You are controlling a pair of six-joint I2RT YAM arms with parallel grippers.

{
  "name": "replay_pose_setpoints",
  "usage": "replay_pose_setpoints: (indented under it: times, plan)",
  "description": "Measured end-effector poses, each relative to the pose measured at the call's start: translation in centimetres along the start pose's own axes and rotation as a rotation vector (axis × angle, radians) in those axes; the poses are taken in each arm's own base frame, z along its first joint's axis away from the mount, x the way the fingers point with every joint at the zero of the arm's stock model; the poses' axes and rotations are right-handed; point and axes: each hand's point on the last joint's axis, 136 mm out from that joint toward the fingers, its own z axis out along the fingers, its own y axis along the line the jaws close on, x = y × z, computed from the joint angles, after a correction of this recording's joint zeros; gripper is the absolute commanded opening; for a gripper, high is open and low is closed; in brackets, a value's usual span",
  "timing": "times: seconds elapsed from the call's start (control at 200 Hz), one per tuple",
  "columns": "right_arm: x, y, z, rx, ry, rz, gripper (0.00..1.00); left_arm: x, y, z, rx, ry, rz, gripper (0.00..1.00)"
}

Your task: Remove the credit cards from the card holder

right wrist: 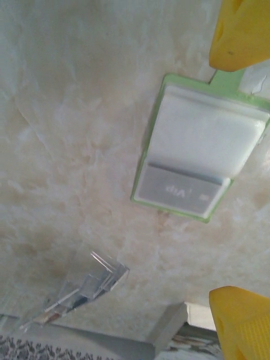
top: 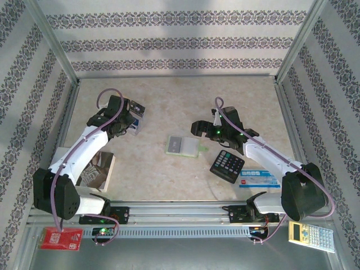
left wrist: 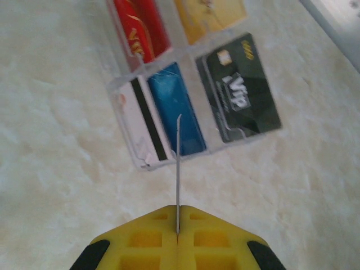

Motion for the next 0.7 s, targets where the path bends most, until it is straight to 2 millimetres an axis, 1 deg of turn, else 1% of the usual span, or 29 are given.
replay_pose_setpoints:
  times: [0.11,0.29,0.535,0.7]
  plan:
    - [-0.9,-0.1,-0.1,0.032,-0.016,-0.003,0.98,-0.7,0.4,1.2,-0.088,-0.017,-0.055,0.0]
    - [-1.9,-0.3,0.0,0.073,-0.034,-0.015,0.98,-1.4,0.0,3.6,-0.186,-0.03,-0.097,0.0]
    - [-3.5,0.0,-0.1,0.098,-0.067,-0.02,0.98,-1.7,-0.3,6.6,-0.251,-0.014,-0.139,0.0]
    - [-3.6,0.0,0.7,0.109,-0.056,-0.021,0.98,-1.4,-0.1,7.9,-0.276,-0.001,-0.162,0.0]
